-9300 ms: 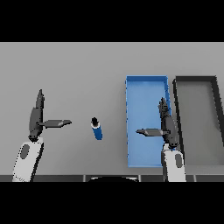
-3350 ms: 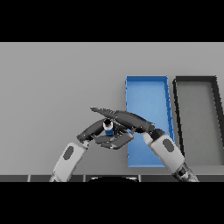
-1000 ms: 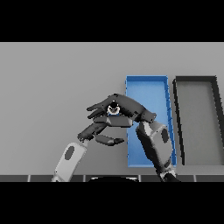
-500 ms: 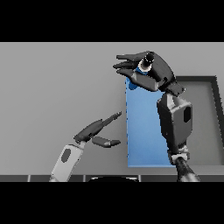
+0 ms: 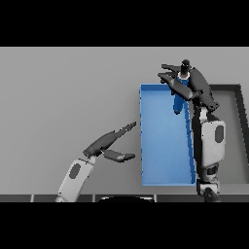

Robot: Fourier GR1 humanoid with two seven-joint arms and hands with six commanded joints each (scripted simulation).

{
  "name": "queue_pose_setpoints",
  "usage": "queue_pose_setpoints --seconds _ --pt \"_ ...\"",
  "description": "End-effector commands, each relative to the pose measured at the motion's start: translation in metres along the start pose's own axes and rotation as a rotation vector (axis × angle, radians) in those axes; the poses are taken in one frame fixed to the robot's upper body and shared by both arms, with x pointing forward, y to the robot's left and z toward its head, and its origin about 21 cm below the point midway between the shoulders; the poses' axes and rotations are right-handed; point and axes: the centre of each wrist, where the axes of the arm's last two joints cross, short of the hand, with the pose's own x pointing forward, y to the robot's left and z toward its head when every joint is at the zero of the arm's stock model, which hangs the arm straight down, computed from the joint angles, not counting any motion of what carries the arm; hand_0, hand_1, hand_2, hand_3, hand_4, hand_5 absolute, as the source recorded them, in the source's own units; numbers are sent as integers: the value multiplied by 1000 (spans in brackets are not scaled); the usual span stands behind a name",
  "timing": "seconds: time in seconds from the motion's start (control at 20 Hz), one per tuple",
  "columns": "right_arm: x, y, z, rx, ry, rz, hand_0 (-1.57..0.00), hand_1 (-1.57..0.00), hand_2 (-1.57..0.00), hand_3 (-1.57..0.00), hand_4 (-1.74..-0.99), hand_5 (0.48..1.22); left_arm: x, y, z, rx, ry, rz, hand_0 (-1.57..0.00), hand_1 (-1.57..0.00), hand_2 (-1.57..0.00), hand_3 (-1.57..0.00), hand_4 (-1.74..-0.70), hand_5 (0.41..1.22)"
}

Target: Pick up the blue pipe and place it into the blue bin.

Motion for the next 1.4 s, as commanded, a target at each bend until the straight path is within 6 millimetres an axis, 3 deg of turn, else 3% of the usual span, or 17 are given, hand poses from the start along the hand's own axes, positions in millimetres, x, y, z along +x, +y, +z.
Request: queue_pose_setpoints --seconds 0.0,0.25,0.5,0.6,0.7,0.75,0.8,0.85,0.95,1.05,1.2,1.35 --pt "-12 -3 4 -22 41 1 -1571 -1571 -1571 -1571 -1500 1221 -2 1 1 0 -5 -6 1 1 1 1 -935 460" --pt "-68 -4 16 -135 260 -7 -1571 -1571 -1571 -1571 -1500 1221 -4 3 2 19 -20 -22 1 1 1 1 -928 465" --pt "-102 -5 28 -181 428 -58 -1571 -1571 -1571 -1571 -1497 1221 -2 5 5 15 -29 -32 1 1 1 1 -923 476" --pt "-111 -2 30 -180 499 -79 -1571 -1571 -1571 -1005 -1585 1221 0 5 2 25 -30 -39 1 1 1 1 -922 480" --pt "-118 0 33 -182 578 -99 -1571 -1571 -1571 -643 -1641 1221 -3 2 -1 25 -9 -38 1 1 1 1 -920 484" --pt "-121 5 35 -186 618 -111 -1571 -1571 -1571 -514 -1661 1221 -2 5 0 27 -15 -43 1 1 1 1 -919 486" --pt "-121 4 36 -191 653 -128 -1571 -1571 -1571 -411 -1677 1171 -1 6 -1 29 -14 -46 1 1 1 1 -918 489" --pt "-122 6 35 -194 674 -139 -1571 -1571 -1518 -455 -1626 1161 0 6 -1 30 -25 -44 1 1 1 1 -920 491" --pt "-122 5 33 -225 724 -160 -1084 -1025 -987 -291 -1469 1148 3 6 -2 21 -33 -39 1 1 1 1 -921 493" --pt "-120 4 35 -240 759 -153 -693 -656 -631 -186 -1370 1125 -2 3 1 17 -31 -32 1 1 1 1 -924 493" --pt "-116 7 32 -151 767 28 -354 -335 -323 -95 -1279 1010 -1 3 2 22 -25 -35 1 1 1 1 -924 494" --pt "-117 13 34 -61 797 163 -181 -171 -165 -48 -1219 870 -1 4 3 21 -23 -28 1 1 1 1 -927 495"
